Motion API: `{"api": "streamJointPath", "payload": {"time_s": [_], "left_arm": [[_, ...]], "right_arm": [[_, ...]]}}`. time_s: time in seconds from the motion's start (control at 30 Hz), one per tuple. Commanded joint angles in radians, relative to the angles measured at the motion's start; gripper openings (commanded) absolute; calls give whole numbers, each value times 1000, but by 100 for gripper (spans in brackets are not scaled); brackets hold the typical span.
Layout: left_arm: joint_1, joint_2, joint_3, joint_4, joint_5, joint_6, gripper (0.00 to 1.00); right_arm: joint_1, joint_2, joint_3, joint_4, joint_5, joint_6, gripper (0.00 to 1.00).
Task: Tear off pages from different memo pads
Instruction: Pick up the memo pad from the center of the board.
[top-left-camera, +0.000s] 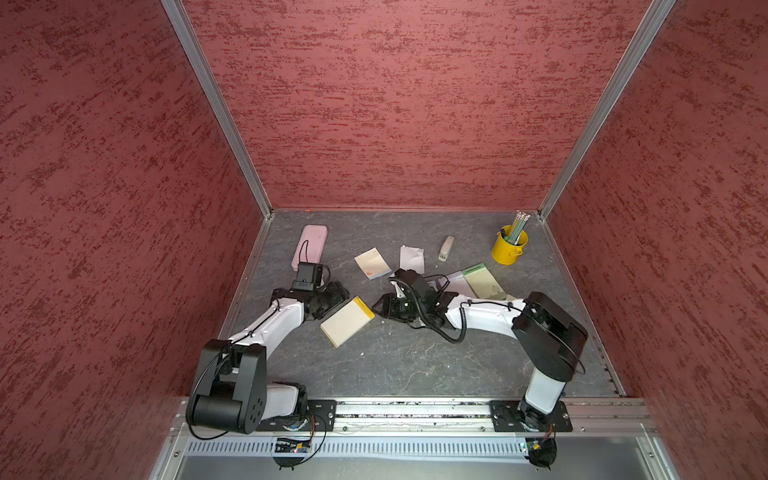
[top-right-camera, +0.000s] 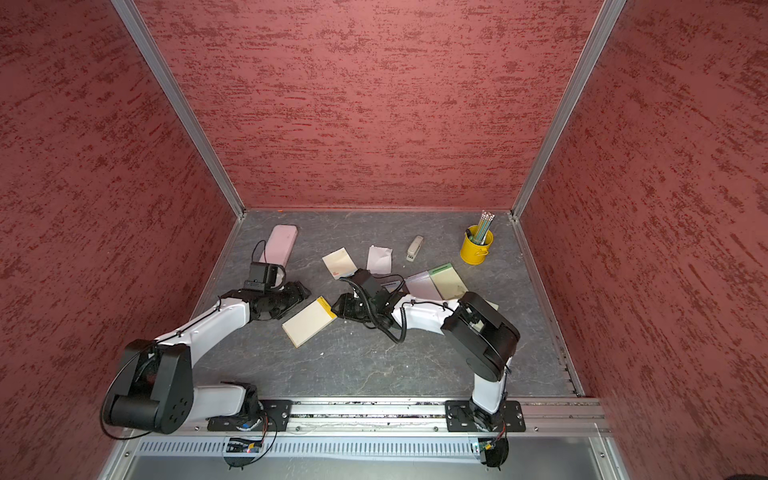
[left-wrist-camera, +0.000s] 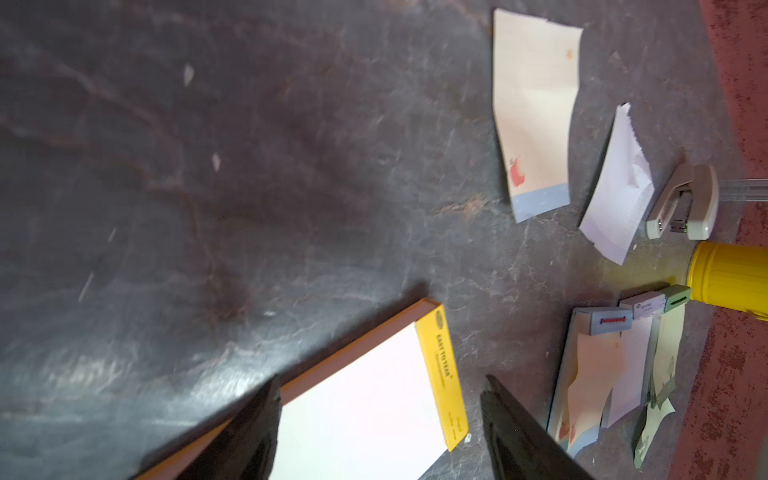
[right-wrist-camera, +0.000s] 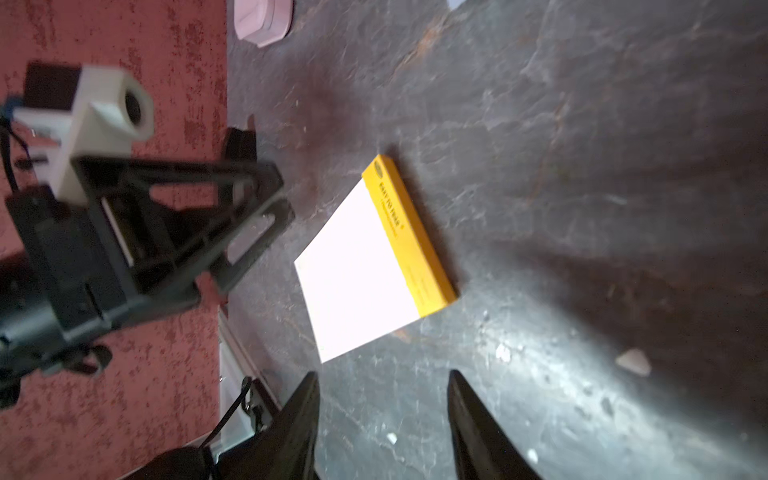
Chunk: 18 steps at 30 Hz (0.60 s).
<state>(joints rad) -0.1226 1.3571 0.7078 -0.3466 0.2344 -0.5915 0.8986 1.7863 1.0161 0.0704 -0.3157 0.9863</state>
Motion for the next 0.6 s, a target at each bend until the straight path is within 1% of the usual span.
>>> {"api": "streamJointPath", "payload": {"time_s": [0.0,0.07,0.13,0.3,0.47,0.57], "left_arm": [[17,71,28,1,-14,76,75],[24,107,26,21,26,69,74],[23,119,18,21,31,64,73],[6,93,-56,14,31,44,73],[-60,61,-152,65,74,-45,72],[-118,26,-187,106,94,-131,72]], "right_arm": [[34,4,-29,-9,-57,50,50],[36,31,-29,20,-78,59,50],[36,67,-11,36,-100,62,50],[31,122,18,75,-105,63,50],[-3,167,31,112,-105,69,50],[-30,180,52,96,-99,45,49]]}}
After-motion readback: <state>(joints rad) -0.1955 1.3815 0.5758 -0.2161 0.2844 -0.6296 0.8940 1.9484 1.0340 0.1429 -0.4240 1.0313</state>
